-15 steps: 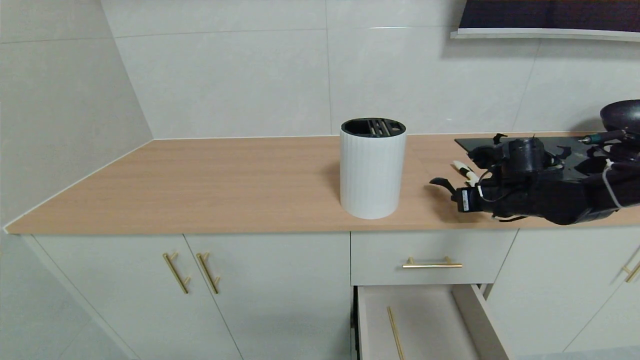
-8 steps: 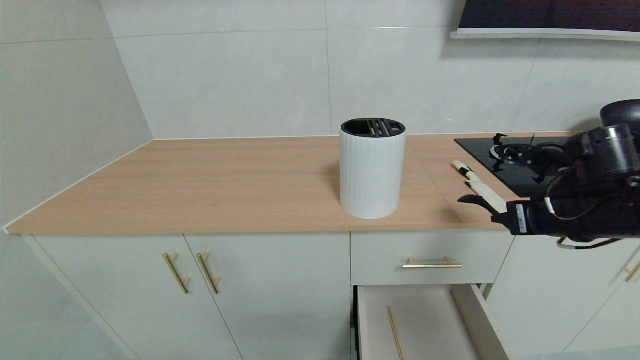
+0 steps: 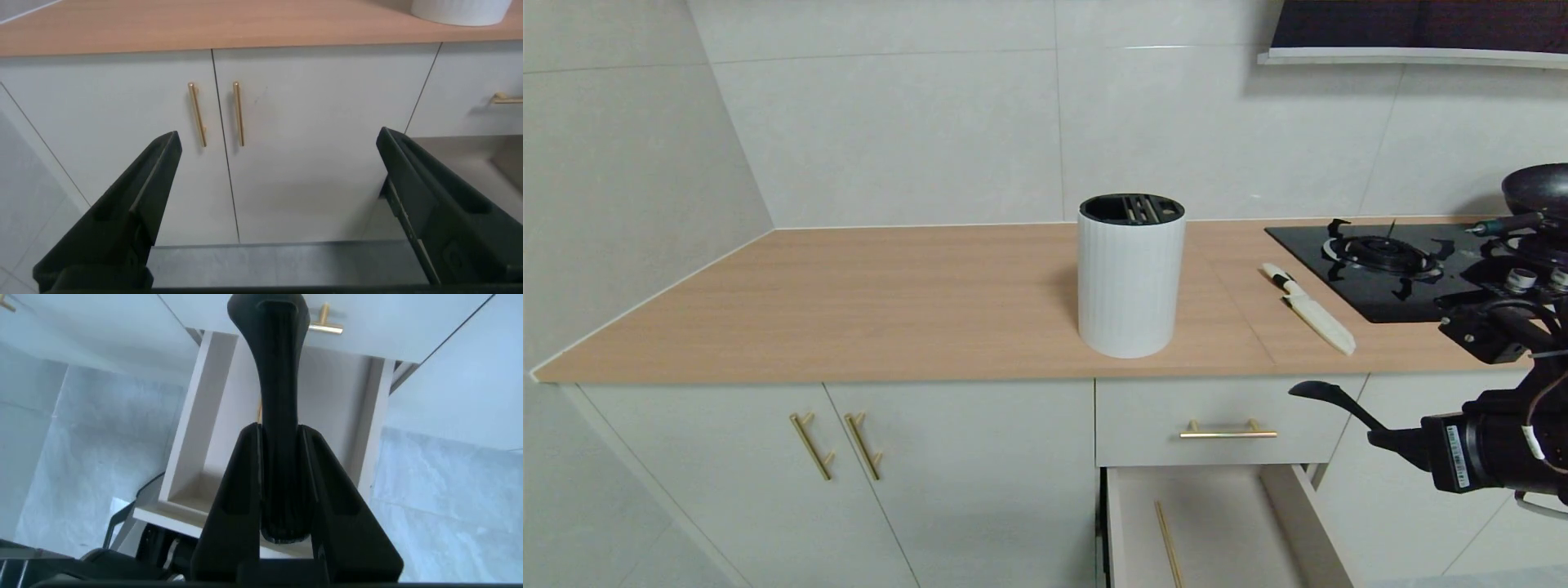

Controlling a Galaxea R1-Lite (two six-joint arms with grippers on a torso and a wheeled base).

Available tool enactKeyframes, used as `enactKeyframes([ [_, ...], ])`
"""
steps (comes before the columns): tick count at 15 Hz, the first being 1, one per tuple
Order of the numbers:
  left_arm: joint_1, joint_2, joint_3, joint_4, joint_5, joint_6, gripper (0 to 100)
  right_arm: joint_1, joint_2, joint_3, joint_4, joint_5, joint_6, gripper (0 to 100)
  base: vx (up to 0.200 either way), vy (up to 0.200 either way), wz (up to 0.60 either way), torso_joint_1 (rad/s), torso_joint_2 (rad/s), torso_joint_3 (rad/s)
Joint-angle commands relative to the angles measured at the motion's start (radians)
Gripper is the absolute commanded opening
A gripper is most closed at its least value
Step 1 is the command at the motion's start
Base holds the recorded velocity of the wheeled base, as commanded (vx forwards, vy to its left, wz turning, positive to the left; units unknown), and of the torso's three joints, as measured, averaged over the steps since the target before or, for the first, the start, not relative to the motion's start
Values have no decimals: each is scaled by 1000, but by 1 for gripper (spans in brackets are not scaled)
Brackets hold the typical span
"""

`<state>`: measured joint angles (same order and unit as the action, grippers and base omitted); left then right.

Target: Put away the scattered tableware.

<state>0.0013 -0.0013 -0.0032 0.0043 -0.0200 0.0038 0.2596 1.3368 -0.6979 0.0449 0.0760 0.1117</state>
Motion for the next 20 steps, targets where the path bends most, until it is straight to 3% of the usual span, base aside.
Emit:
enactKeyframes([
  [1,0,1,0,0,0,-1,100,0,28,12,-7,-4,2,0,0,0,0,0,0,0],
  [12,0,1,0,0,0,1,100,-6,163,54,-86,-25,0,0,0,0,0,-6,10,7],
  [20,0,1,0,0,0,-1,100,-8,188,55,-86,-28,0,0,0,0,0,-173,438,262],
])
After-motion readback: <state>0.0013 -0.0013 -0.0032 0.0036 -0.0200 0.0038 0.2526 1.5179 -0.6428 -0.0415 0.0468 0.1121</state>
